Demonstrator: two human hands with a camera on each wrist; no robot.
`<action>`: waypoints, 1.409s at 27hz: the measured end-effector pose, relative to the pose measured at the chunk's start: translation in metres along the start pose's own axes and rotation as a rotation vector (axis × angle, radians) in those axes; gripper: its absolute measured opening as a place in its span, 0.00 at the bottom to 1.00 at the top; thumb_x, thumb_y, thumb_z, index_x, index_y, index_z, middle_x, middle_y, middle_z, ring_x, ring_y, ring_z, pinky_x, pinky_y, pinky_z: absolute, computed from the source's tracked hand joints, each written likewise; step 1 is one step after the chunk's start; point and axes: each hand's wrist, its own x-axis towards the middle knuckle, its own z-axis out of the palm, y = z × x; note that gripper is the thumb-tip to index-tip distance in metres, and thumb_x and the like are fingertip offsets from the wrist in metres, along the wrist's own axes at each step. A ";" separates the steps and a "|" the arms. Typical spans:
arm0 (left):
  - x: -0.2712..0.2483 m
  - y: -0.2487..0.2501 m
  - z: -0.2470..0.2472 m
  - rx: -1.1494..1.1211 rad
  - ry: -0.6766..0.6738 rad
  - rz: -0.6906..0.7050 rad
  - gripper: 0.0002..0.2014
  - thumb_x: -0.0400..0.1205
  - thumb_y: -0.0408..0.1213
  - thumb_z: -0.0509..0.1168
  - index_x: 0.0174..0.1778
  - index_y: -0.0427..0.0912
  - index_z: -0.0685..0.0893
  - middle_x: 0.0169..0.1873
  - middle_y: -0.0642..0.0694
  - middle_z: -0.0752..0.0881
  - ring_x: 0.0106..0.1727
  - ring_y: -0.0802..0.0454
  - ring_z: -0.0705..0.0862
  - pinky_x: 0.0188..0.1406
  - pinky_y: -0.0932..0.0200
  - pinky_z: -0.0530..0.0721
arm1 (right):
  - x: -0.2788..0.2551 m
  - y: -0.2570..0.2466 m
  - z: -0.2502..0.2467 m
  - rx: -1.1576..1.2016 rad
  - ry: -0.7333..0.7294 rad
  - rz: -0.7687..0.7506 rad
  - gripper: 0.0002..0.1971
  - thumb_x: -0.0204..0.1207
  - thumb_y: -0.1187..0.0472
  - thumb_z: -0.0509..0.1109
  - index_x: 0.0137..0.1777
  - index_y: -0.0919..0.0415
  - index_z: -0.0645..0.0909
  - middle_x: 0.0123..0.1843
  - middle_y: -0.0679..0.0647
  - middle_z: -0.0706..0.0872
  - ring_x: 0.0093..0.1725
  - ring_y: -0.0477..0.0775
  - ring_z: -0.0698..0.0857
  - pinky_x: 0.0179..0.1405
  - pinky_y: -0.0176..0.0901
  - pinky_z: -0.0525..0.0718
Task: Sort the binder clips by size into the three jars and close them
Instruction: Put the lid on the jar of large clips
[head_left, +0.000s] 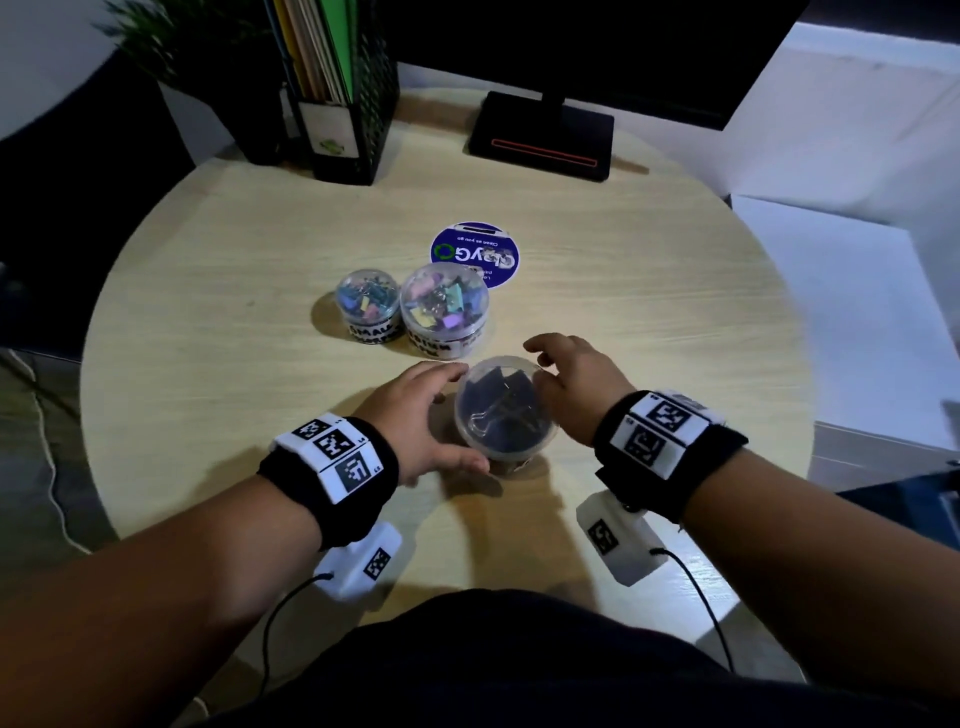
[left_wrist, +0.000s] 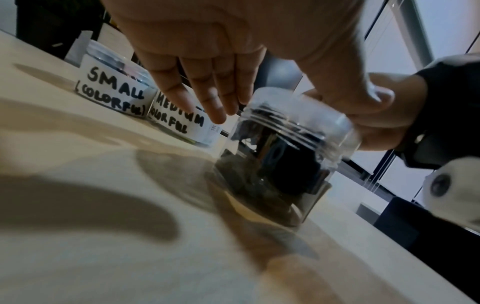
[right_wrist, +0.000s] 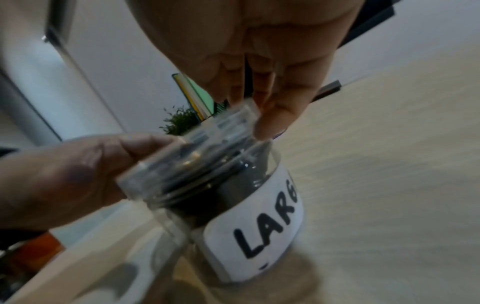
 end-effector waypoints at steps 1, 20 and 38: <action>-0.002 -0.001 -0.001 0.001 0.002 0.007 0.54 0.56 0.51 0.83 0.78 0.56 0.64 0.72 0.55 0.70 0.61 0.55 0.77 0.48 0.55 0.85 | -0.001 -0.002 0.003 -0.031 -0.015 -0.027 0.22 0.80 0.58 0.61 0.74 0.54 0.69 0.69 0.60 0.75 0.63 0.62 0.78 0.62 0.45 0.74; 0.027 -0.007 -0.007 0.223 -0.116 0.180 0.46 0.67 0.61 0.73 0.79 0.50 0.64 0.74 0.52 0.69 0.73 0.54 0.69 0.73 0.55 0.69 | -0.005 -0.016 0.038 -0.624 -0.111 -0.107 0.56 0.55 0.27 0.67 0.76 0.52 0.45 0.68 0.54 0.64 0.67 0.59 0.68 0.56 0.58 0.80; 0.033 -0.013 -0.005 0.161 -0.139 0.181 0.41 0.68 0.59 0.73 0.76 0.50 0.69 0.71 0.53 0.72 0.72 0.55 0.71 0.72 0.55 0.71 | 0.000 -0.022 0.035 -0.568 -0.196 -0.200 0.54 0.59 0.34 0.69 0.79 0.51 0.44 0.71 0.55 0.61 0.65 0.61 0.66 0.60 0.55 0.78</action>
